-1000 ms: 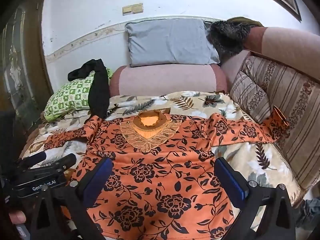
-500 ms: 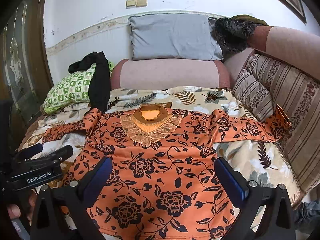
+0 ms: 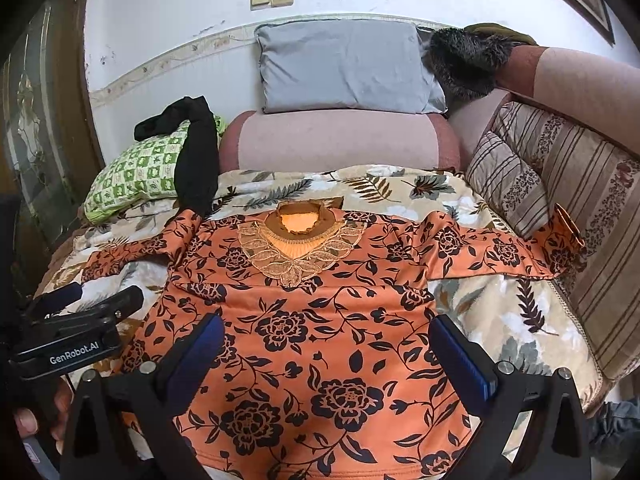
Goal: Fold small clothes
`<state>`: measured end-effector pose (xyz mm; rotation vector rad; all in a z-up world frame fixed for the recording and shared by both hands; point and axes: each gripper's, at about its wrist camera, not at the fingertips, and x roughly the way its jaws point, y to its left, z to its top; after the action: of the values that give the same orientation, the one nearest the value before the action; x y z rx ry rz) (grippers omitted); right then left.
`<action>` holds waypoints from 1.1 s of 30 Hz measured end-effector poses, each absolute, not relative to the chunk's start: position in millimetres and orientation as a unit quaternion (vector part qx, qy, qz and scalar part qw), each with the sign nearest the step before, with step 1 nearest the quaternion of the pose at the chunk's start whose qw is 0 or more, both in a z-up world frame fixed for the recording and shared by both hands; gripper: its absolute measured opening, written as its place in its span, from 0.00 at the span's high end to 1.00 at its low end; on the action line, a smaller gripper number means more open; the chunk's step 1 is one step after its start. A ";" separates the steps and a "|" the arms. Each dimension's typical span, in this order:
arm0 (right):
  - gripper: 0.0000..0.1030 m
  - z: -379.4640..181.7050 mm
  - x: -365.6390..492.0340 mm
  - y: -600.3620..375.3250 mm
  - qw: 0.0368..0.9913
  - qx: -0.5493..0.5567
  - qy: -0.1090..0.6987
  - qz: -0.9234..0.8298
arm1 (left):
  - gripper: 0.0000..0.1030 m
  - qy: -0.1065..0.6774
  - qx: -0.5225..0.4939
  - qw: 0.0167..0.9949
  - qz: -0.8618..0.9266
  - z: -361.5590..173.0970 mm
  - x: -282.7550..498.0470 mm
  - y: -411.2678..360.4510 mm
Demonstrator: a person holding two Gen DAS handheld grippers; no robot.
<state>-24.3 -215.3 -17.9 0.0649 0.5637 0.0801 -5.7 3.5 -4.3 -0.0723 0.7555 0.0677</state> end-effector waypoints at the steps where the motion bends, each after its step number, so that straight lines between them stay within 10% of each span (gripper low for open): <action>1: 0.00 -17.9 -24.2 -215.1 0.959 0.032 0.277 0.040 | 0.00 0.369 -0.035 0.928 0.033 -5.0 -5.5 4.1; 33: 0.00 -18.2 -11.6 -212.5 0.958 0.033 0.282 0.039 | 0.00 0.373 -0.029 0.927 0.033 -9.7 -0.2 0.7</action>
<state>-11.6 -212.5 -18.2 0.0678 0.5717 0.0792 -0.2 0.7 -9.7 -0.0584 0.7637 0.0674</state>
